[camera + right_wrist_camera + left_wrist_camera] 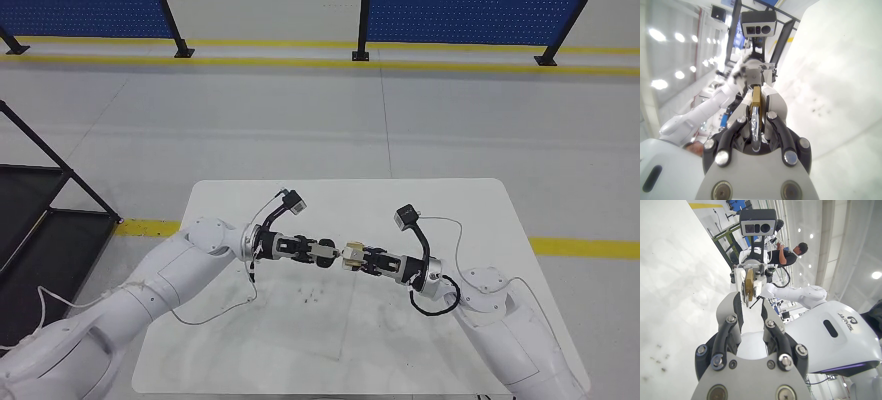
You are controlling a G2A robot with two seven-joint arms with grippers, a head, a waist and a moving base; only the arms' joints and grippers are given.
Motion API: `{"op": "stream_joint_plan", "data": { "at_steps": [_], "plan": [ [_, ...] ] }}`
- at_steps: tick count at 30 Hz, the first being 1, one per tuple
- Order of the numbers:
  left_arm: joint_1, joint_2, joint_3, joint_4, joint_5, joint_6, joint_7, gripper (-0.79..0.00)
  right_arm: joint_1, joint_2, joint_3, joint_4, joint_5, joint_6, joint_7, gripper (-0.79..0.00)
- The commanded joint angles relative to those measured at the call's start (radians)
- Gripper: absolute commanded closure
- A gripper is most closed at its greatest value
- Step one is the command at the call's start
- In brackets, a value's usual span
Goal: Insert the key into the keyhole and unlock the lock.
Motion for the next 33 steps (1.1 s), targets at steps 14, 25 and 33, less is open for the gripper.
{"op": "stream_joint_plan", "data": {
  "at_steps": [14, 25, 33],
  "plan": [
    [0.024, -0.026, -0.048, 0.012, 0.043, 0.014, -0.014, 0.000, 0.000, 0.000, 0.000, 0.000, 0.000, 0.000, 0.000, 0.000],
    [0.038, -0.041, -0.085, 0.017, 0.100, 0.005, -0.004, 0.000, 0.000, 0.000, 0.000, 0.000, 0.000, 0.000, 0.000, 0.000],
    [0.054, -0.050, -0.107, 0.011, 0.122, 0.003, -0.003, 0.000, 0.000, 0.000, 0.000, 0.000, 0.000, 0.000, 0.000, 0.000]
  ]
}}
